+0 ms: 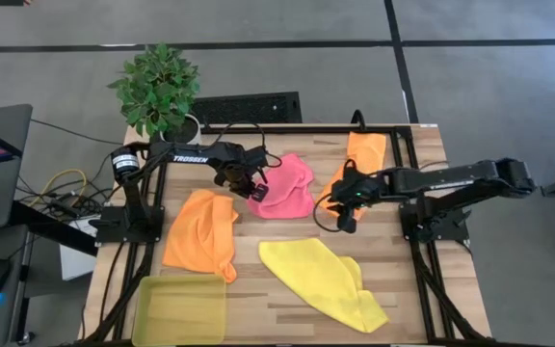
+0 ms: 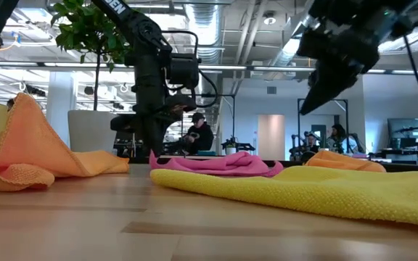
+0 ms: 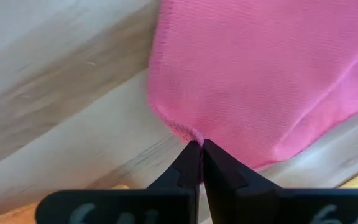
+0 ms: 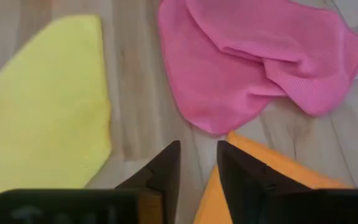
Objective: Fold microfiber towels
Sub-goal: Fold the pink microfiber towel
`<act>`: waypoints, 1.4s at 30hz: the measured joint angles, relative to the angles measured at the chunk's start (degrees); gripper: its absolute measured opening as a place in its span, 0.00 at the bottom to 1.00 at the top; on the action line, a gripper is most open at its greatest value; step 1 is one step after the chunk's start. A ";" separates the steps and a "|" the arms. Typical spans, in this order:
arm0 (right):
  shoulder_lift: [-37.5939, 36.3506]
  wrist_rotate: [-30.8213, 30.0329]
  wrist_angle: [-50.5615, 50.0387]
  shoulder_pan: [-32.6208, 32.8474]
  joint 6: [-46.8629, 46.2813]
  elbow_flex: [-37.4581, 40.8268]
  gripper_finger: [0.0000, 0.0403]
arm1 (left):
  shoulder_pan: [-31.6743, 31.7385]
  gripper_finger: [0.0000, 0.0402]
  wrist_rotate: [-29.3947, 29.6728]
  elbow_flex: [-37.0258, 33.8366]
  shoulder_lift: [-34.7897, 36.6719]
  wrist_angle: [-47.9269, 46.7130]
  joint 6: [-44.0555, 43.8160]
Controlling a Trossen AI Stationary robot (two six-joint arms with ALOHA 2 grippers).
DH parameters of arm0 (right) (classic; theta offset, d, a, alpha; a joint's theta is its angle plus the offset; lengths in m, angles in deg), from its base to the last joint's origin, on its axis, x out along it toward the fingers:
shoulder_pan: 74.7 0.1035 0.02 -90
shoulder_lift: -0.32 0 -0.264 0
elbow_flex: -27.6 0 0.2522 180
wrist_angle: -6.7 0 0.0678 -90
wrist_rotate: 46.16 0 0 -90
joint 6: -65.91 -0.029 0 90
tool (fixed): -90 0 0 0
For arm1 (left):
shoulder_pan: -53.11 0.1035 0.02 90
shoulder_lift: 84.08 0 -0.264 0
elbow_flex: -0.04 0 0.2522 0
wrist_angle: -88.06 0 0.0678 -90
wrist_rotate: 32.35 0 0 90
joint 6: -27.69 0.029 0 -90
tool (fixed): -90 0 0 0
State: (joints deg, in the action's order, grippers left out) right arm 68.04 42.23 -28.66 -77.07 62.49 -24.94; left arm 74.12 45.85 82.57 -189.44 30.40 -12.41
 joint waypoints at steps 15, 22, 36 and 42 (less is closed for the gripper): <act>23.45 1.73 4.18 -3.89 19.87 -7.05 0.38 | 0.00 0.00 -1.58 0.01 0.03 1.11 0.38; 28.77 2.64 3.21 -5.33 20.98 -10.36 0.34 | 0.00 0.00 -2.23 0.02 0.03 1.09 0.64; 29.06 10.77 -1.33 -5.75 21.00 -12.05 0.03 | 0.00 0.00 -2.67 0.02 0.05 0.92 1.92; 24.18 10.70 -8.60 -6.03 18.89 -13.75 0.01 | 0.02 0.00 -4.52 0.59 2.51 -1.69 1.81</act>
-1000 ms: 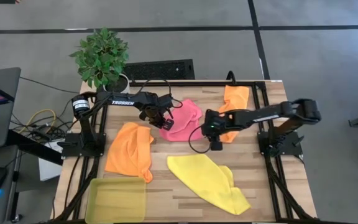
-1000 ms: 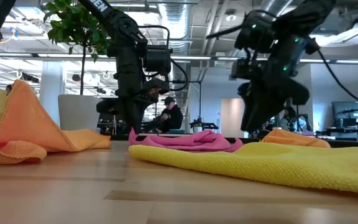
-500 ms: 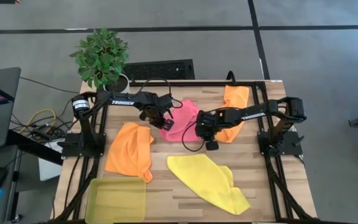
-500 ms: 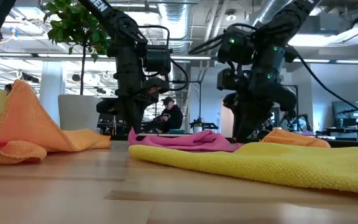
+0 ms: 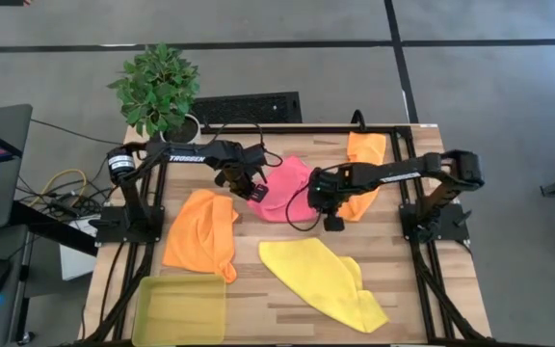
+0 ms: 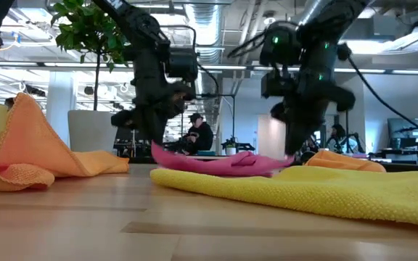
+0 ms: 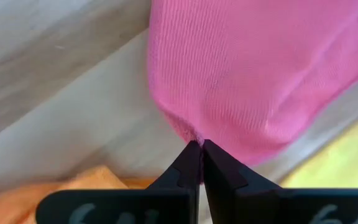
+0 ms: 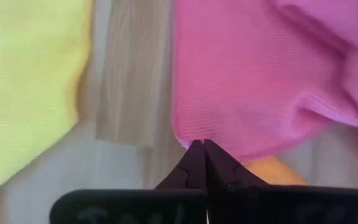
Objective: Fold microfiber towels
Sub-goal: Fold the pink microfiber towel
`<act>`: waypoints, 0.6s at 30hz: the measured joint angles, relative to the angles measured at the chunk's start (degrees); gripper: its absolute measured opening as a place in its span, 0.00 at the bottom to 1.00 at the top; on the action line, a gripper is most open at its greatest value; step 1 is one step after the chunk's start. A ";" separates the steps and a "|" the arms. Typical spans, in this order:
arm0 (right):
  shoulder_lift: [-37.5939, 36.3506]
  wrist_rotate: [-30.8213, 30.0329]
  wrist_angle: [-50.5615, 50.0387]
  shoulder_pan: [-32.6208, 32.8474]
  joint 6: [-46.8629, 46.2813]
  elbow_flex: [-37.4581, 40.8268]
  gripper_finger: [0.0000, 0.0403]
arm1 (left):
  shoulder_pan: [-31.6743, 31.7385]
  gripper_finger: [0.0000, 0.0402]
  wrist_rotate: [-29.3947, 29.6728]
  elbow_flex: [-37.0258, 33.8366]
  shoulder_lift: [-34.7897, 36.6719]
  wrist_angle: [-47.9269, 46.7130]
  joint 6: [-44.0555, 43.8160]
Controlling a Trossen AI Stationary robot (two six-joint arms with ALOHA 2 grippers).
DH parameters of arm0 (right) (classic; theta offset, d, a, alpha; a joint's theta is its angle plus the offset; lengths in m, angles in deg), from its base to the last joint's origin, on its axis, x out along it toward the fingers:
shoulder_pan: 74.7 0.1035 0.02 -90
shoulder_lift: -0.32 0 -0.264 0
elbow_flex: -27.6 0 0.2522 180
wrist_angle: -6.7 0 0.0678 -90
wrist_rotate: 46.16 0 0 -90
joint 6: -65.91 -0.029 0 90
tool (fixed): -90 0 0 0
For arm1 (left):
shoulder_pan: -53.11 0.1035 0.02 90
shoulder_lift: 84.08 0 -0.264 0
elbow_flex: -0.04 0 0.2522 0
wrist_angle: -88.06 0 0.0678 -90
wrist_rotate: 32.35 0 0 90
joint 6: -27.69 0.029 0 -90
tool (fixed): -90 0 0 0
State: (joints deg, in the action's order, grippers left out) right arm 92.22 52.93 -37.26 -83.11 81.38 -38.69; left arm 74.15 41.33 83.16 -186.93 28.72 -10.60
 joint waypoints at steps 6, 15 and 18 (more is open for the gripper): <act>-6.87 -2.04 -3.13 -0.32 -1.97 -2.86 0.01 | -0.02 0.00 3.20 0.64 8.64 -1.48 -0.11; -15.33 -11.97 -8.66 -3.07 -2.13 -10.14 0.00 | 0.02 0.00 14.73 0.68 23.06 -2.05 -3.81; -16.49 -14.41 -10.63 -4.80 -1.84 -12.16 0.00 | 0.07 0.00 18.44 0.68 26.50 -2.04 -6.28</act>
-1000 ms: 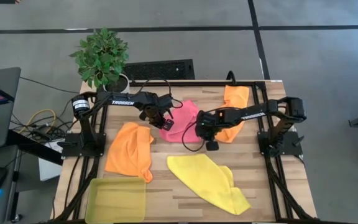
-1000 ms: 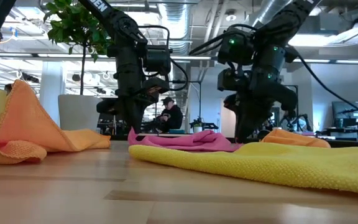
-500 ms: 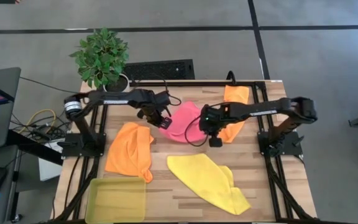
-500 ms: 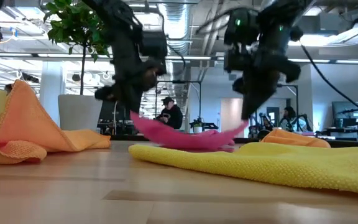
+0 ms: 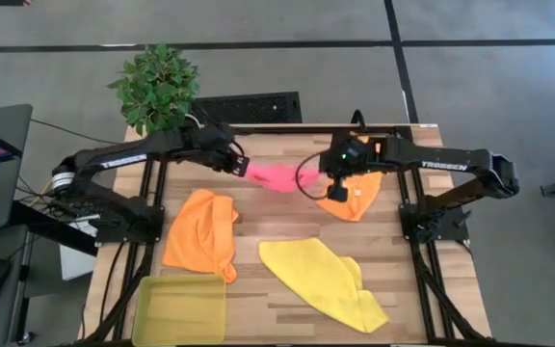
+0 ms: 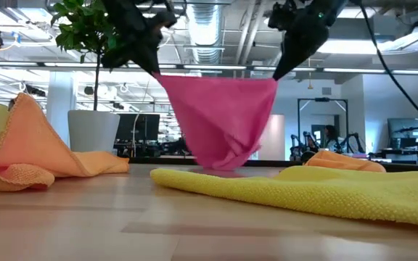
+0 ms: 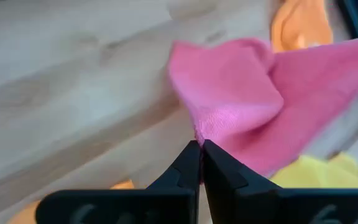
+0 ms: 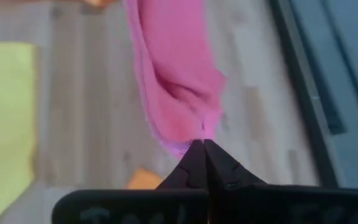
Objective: Fold microfiber towels
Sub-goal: Fold the pink microfiber towel
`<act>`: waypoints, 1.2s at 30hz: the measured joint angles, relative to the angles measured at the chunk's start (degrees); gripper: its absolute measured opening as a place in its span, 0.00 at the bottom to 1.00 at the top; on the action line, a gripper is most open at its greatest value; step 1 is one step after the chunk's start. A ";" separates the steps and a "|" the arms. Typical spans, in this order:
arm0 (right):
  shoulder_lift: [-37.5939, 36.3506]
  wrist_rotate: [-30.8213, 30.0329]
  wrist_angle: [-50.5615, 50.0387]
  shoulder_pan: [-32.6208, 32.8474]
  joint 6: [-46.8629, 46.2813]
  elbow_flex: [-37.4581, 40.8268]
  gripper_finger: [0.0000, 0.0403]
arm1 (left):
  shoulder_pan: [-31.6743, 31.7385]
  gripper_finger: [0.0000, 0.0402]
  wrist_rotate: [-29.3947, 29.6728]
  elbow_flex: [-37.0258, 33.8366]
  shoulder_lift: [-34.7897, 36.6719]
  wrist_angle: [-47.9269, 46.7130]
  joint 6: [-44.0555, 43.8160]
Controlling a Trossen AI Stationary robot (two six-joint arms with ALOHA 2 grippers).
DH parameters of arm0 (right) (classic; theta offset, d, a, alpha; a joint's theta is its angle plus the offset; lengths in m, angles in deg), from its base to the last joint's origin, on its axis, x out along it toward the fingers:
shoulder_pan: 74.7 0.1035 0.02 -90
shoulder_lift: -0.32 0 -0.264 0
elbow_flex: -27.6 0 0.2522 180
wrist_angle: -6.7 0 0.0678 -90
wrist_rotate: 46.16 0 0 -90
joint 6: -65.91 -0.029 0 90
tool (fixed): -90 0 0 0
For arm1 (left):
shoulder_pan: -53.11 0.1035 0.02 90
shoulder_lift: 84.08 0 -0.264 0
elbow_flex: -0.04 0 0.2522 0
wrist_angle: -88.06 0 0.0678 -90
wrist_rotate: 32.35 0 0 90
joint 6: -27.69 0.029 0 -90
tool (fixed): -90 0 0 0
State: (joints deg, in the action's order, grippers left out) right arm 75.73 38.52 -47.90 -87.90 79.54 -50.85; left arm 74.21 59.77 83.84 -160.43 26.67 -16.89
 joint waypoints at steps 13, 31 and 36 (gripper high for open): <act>-0.12 -7.46 -1.13 -6.40 5.85 -10.05 0.00 | 2.32 0.00 11.24 0.00 5.47 4.32 -0.46; -0.09 -11.60 4.50 -16.41 9.35 -10.37 0.00 | 14.69 0.00 12.34 -0.02 5.02 14.73 27.59; -0.09 -11.09 -1.16 -13.58 8.81 -9.01 0.00 | 12.10 0.00 12.28 -0.06 5.02 9.02 26.93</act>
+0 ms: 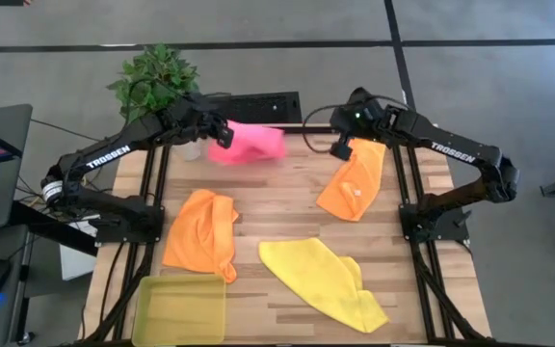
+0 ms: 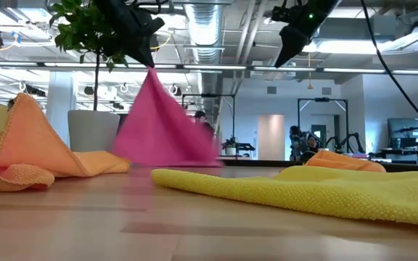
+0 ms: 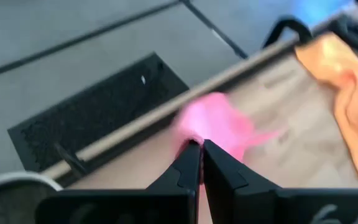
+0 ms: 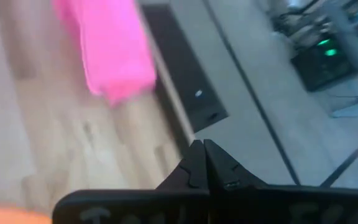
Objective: Fold microfiber towels
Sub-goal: Fold the pink microfiber towel
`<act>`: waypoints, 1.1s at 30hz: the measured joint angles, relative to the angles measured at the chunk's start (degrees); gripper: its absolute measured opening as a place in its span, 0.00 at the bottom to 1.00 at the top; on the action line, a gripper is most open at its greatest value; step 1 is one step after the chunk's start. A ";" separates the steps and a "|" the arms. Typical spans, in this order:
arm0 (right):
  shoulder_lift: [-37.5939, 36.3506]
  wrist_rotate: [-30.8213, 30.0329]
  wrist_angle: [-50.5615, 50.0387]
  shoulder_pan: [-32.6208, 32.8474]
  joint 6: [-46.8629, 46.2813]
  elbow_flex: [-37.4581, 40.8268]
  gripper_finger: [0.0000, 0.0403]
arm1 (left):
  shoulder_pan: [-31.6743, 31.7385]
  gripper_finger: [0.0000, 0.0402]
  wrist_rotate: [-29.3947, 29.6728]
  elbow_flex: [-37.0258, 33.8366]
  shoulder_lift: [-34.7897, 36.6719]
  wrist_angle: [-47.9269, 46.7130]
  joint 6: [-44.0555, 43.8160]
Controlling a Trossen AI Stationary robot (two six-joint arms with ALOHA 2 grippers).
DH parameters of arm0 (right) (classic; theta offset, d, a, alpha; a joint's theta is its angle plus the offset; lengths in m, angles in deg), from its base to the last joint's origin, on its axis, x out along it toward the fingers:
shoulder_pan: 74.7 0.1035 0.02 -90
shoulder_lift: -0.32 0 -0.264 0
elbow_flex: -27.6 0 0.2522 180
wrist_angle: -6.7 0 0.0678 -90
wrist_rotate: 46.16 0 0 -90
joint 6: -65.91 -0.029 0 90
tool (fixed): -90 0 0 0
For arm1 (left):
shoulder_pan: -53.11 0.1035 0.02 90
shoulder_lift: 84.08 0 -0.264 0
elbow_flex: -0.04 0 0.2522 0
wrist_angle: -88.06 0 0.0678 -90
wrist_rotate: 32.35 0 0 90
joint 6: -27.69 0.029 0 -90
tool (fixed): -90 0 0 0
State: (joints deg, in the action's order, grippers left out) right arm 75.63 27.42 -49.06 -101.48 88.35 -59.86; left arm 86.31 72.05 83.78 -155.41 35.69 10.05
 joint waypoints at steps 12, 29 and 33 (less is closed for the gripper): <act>1.72 14.67 3.46 4.00 -1.53 0.03 0.00 | -1.74 0.00 -0.62 -0.01 0.00 0.06 -2.97; 21.53 20.30 34.01 13.04 -6.42 -3.78 0.43 | -3.38 0.00 -4.27 -0.01 0.00 0.86 -7.54; 26.98 17.92 38.02 14.42 -7.39 -6.50 0.54 | -4.55 0.00 -5.29 -0.01 0.00 1.20 -9.34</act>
State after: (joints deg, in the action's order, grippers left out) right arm 102.61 45.35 -11.04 -87.06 80.96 -66.37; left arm 81.76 66.76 83.77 -155.41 36.89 0.71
